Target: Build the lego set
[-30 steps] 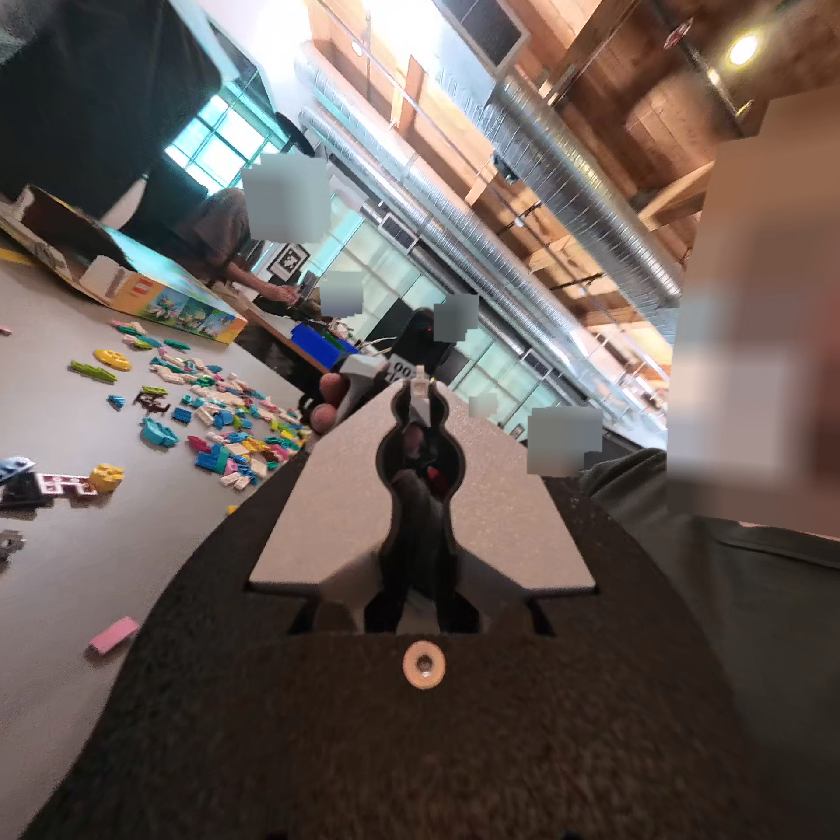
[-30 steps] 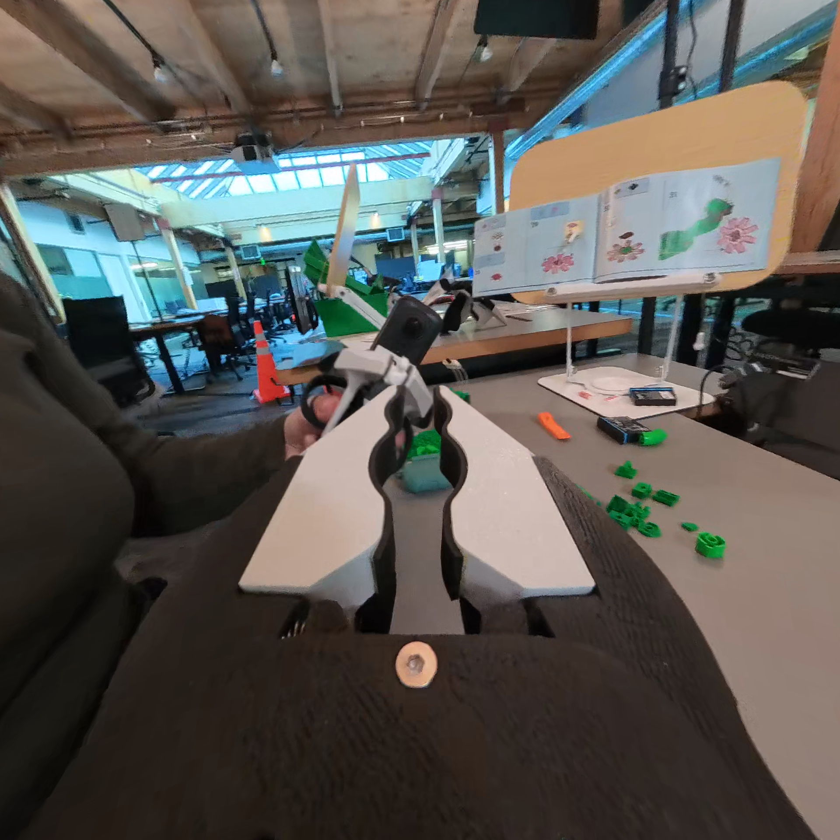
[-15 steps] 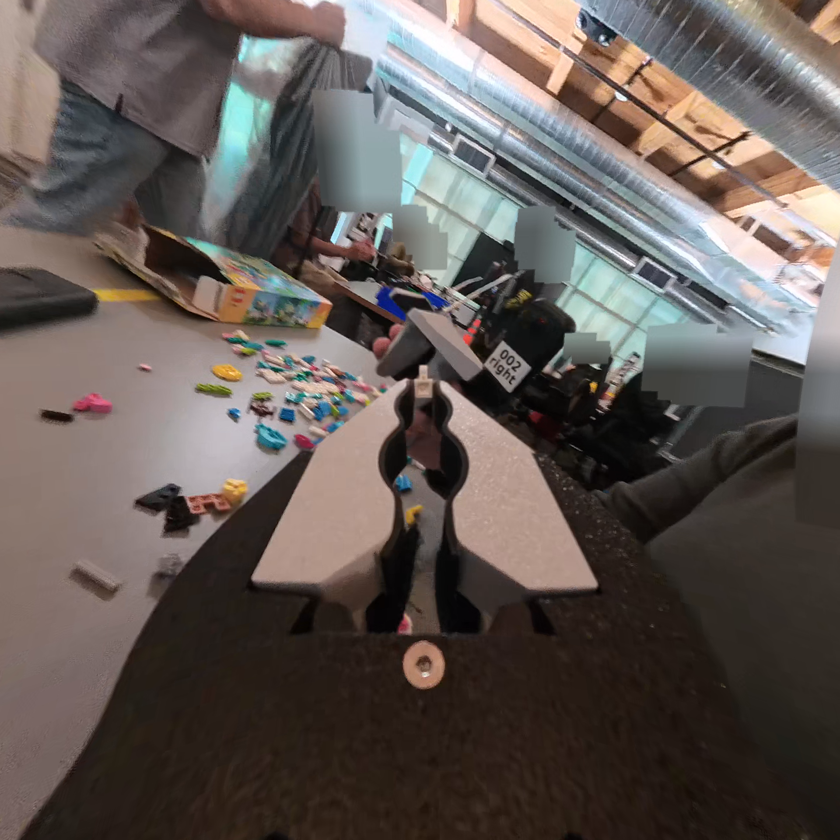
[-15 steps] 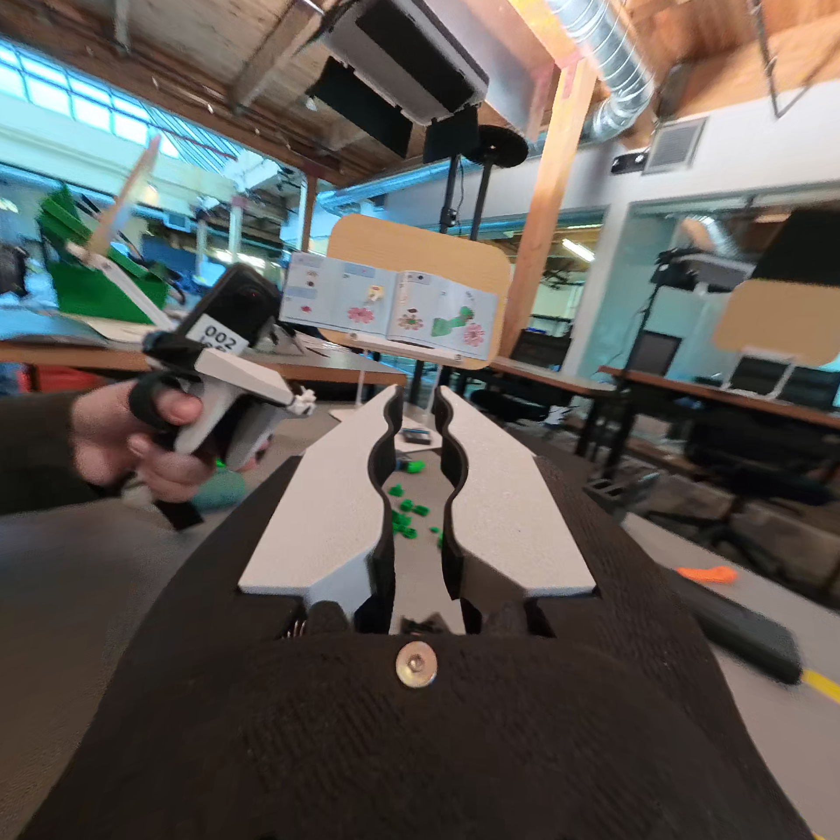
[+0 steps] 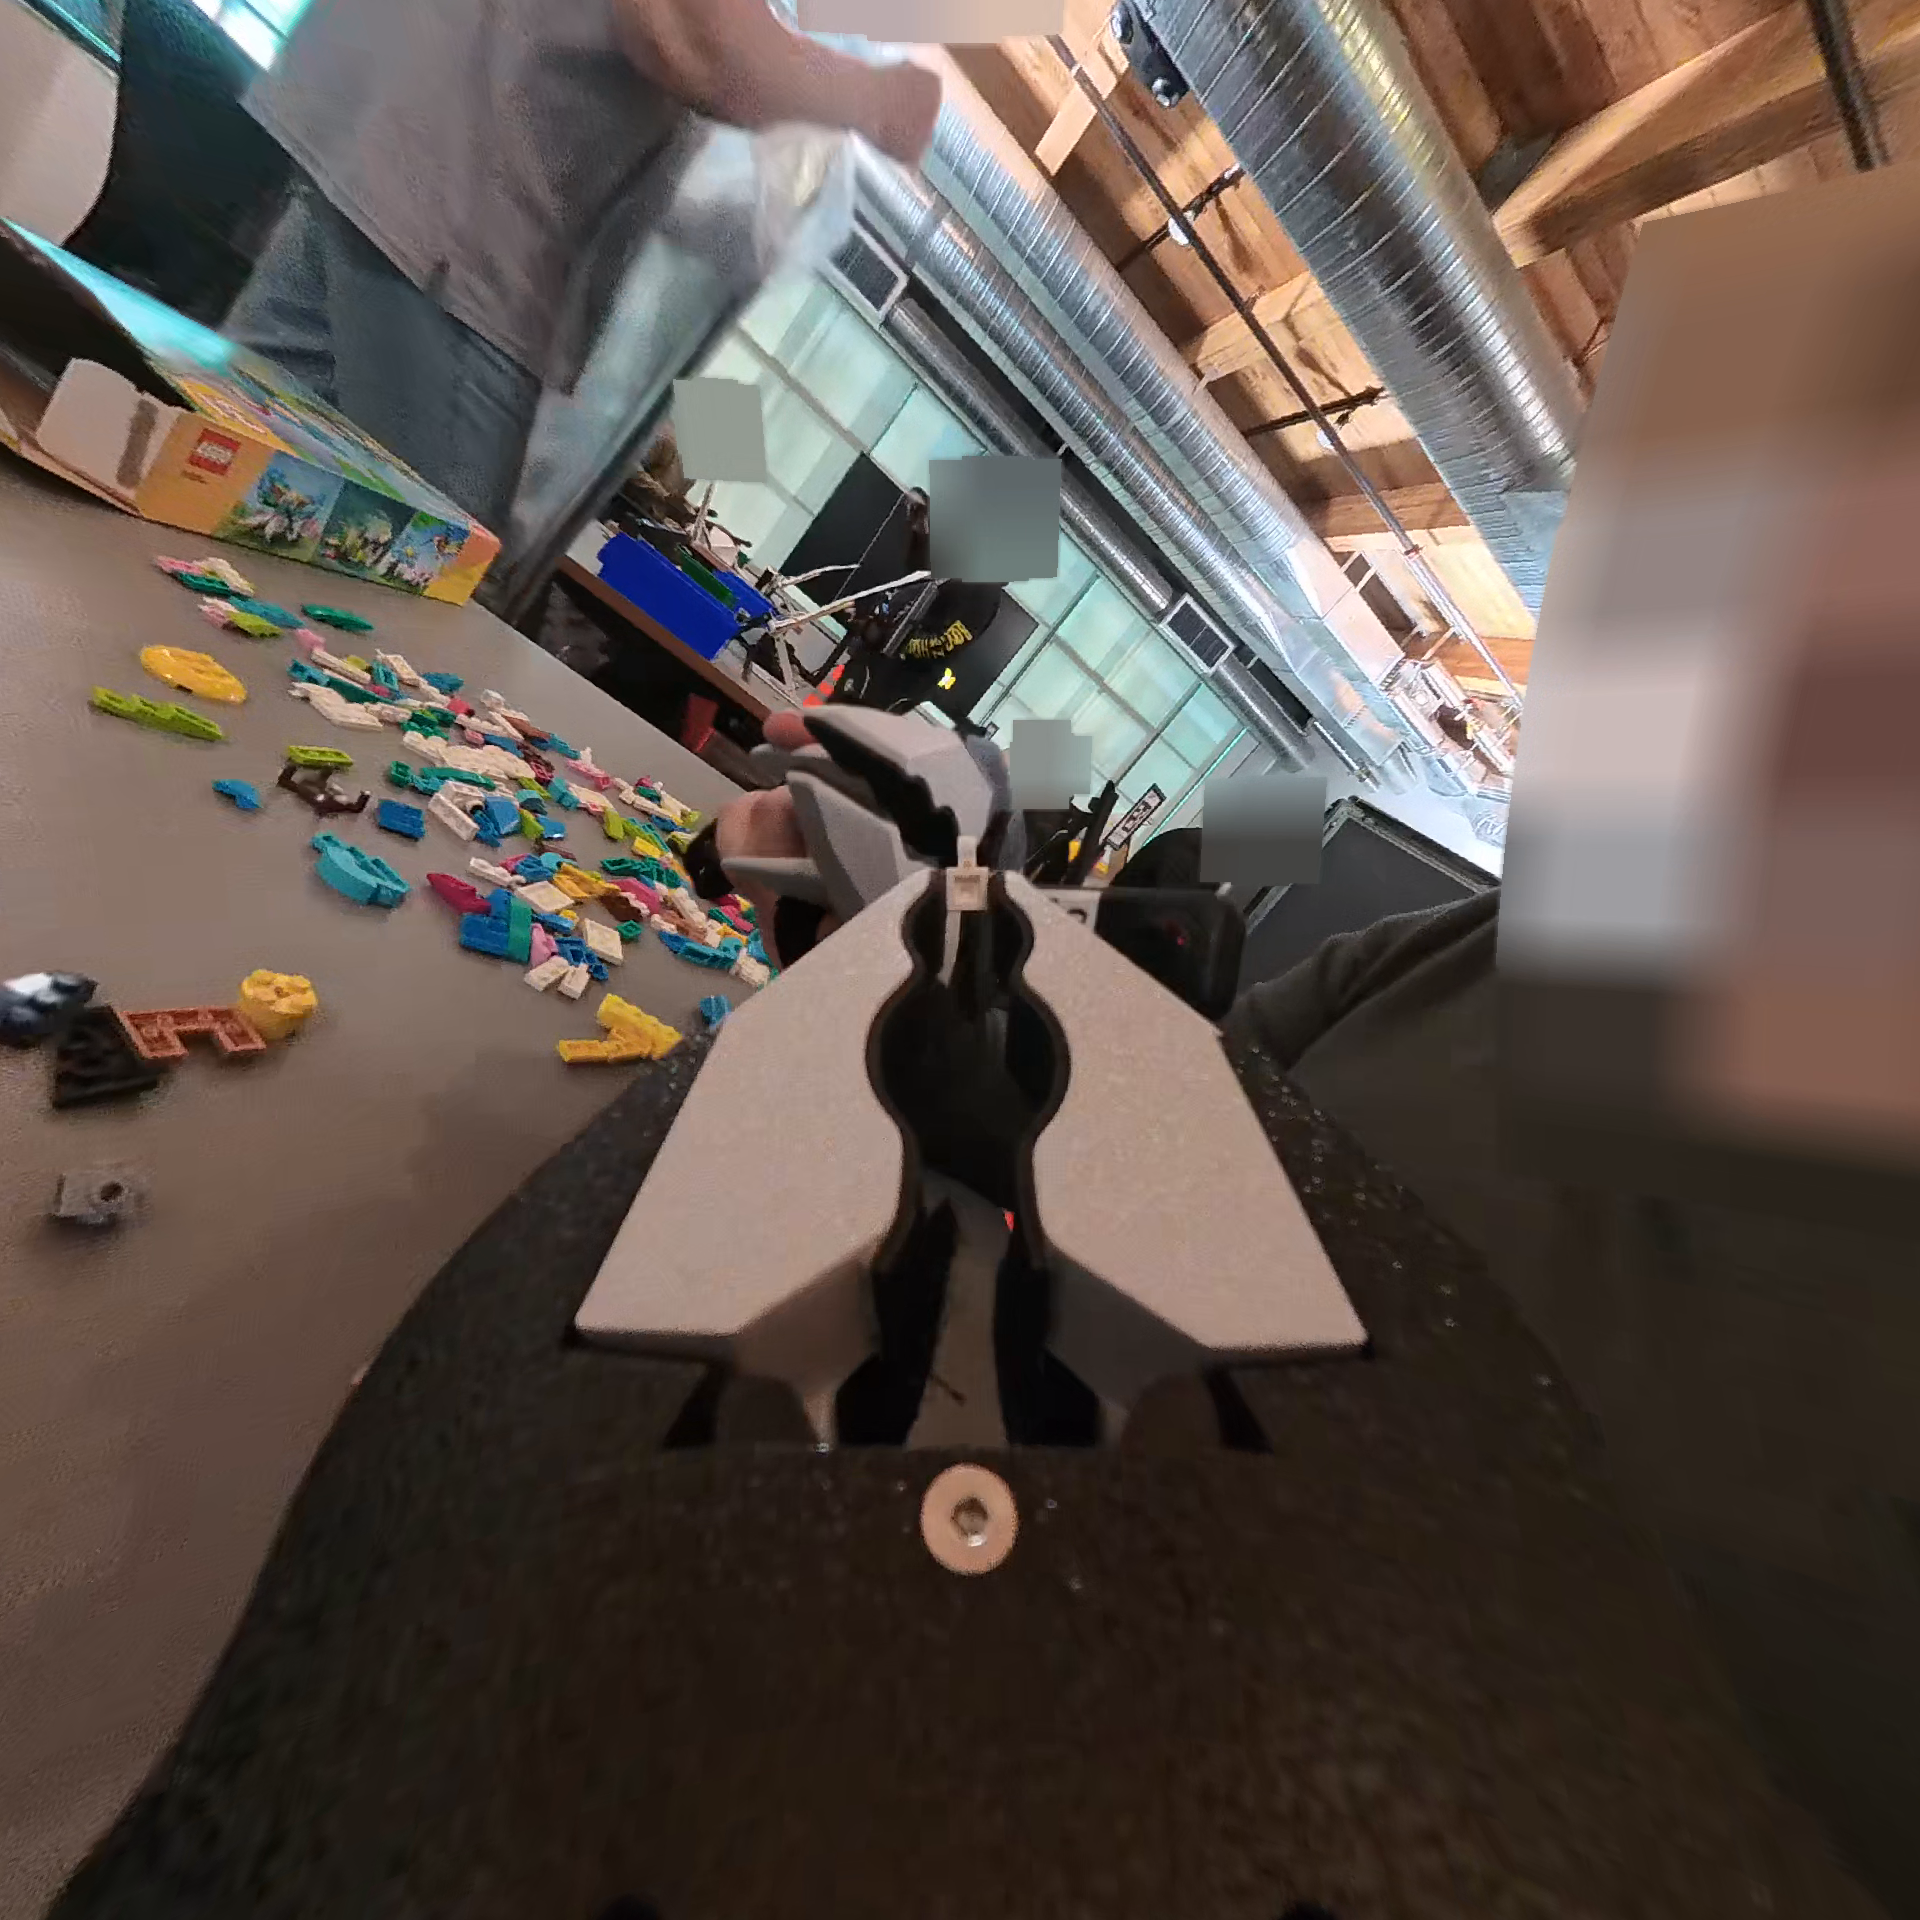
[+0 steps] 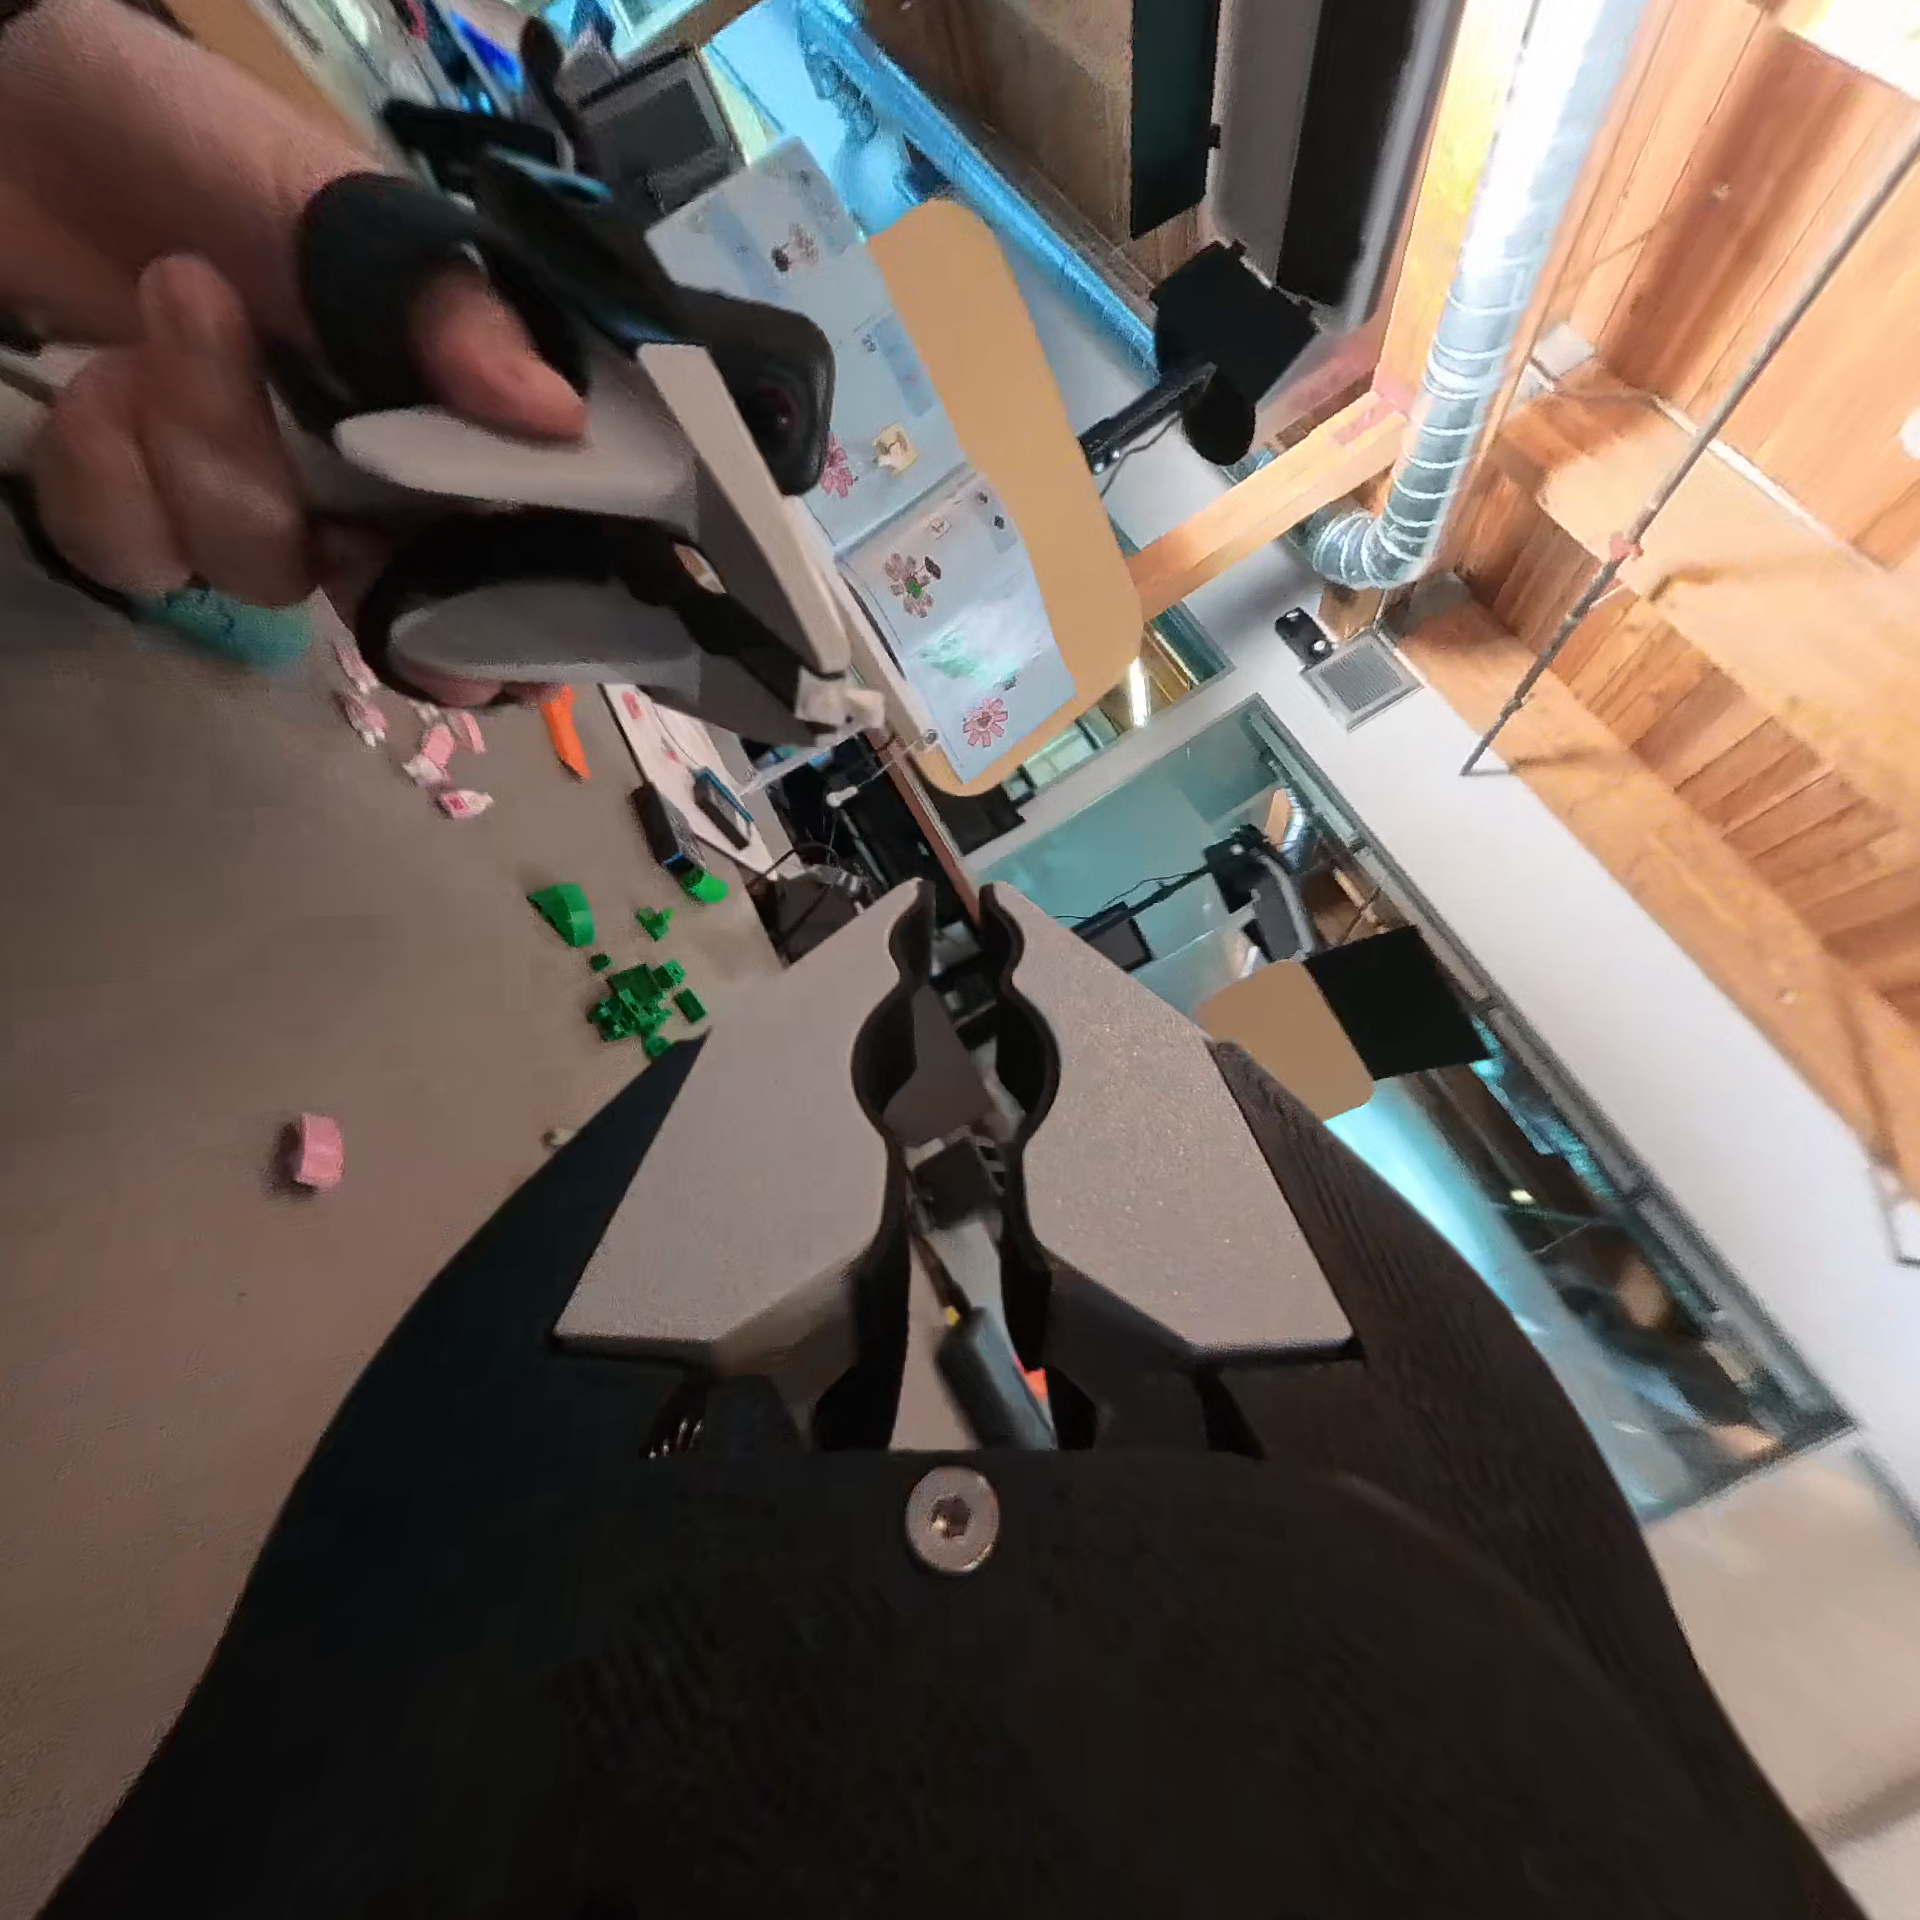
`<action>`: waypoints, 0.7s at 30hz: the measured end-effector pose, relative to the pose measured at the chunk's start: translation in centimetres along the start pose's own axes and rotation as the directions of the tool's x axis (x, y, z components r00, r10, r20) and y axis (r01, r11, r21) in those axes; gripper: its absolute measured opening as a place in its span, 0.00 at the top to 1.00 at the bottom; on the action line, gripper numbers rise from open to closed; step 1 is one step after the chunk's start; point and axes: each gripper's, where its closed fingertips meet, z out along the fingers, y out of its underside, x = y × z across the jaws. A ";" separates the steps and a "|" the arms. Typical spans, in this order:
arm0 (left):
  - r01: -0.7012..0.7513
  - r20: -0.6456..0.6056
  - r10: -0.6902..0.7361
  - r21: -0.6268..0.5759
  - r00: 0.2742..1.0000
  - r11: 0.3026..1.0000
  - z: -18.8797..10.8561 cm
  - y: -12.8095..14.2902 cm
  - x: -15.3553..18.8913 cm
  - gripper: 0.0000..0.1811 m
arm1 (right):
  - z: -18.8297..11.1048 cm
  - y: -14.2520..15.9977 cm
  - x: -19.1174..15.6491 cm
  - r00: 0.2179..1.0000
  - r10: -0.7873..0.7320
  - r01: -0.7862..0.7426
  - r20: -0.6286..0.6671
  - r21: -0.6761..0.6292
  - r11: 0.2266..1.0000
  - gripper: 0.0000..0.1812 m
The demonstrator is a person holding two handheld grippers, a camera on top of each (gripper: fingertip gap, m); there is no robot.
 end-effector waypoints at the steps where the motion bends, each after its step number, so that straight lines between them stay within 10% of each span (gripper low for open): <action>1: 0.009 -0.006 -0.009 0.004 1.000 1.000 -0.1 0.2 -0.1 0.97 | 0.1 -0.1 -0.2 0.999 -0.040 0.040 -0.007 -0.004 0.999 0.97; 21: 0.172 -0.078 -0.167 0.058 0.983 0.983 -0.7 0.8 -0.6 0.97 | 0.3 0.5 -1.5 0.982 -0.187 0.186 -0.024 -0.030 0.982 0.99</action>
